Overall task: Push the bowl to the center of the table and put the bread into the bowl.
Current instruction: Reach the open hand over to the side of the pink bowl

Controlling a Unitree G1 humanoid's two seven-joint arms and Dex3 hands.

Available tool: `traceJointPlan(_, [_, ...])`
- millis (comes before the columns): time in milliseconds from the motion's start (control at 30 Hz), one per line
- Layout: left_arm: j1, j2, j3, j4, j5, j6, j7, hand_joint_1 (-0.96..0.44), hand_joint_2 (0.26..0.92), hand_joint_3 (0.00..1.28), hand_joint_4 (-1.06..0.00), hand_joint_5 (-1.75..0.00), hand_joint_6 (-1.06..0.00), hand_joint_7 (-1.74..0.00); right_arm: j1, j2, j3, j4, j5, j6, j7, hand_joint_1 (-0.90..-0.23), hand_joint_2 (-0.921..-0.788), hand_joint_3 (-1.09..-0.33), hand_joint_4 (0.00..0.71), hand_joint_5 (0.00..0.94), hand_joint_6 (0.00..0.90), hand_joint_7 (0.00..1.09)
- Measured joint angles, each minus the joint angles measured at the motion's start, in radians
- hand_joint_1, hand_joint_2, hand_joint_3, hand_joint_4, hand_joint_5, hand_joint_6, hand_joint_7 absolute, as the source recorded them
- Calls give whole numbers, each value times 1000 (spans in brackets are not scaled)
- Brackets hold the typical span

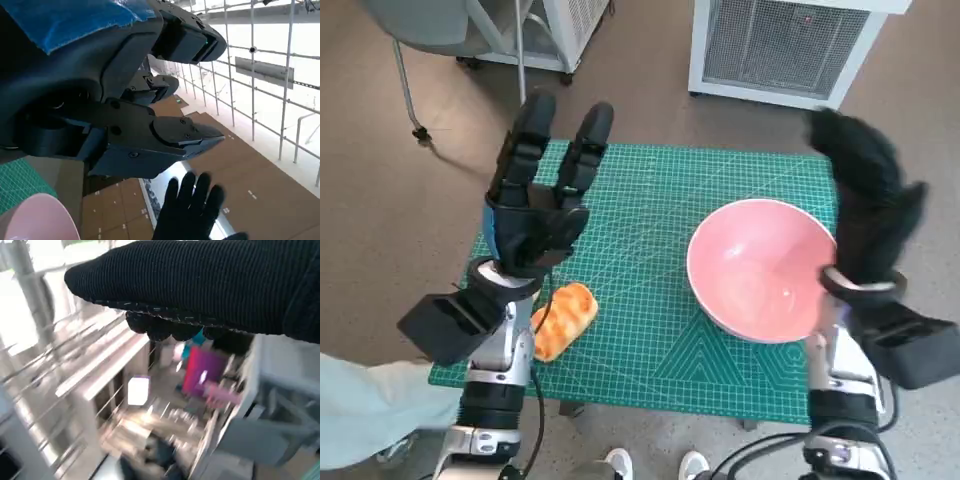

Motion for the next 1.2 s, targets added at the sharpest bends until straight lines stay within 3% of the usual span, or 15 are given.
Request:
traceJointPlan(133, [0,0,2,0,0,0,0,-86,921,248,-312,0,-430,-2,-3,-5,-42,99,-7,-38,-52,-509,-921,-788,282,3,0,680])
traceJointPlan(267, [0,-2,2,0,-1,-1,-1,-83,921,249,-312,0,-432,-3,-6,-11,-73,212,-40,-75,-118,-504,-921,-798,281,3,0,670])
traceJointPlan(600, [0,-2,10,2,-15,-2,-3,-84,921,246,-312,-1,-437,-5,-6,-48,-100,423,-81,-128,-199,-454,-921,-851,250,0,-1,639])
traceJointPlan(767, [0,-4,10,2,-19,-2,-3,-86,921,245,-312,0,-437,-5,-8,-46,-102,511,-80,-124,-209,-449,-921,-857,243,0,-1,632])
traceJointPlan(967, [0,-5,10,2,-19,-2,-3,-87,921,246,-312,0,-440,-6,-18,-17,-102,575,-64,-81,-189,-447,-921,-860,224,0,0,618])
traceJointPlan(1200, [3,-3,10,-2,-18,6,-3,-87,921,246,-311,0,-442,-6,-44,41,-115,611,-1,18,-114,-430,-921,-878,221,3,2,602])
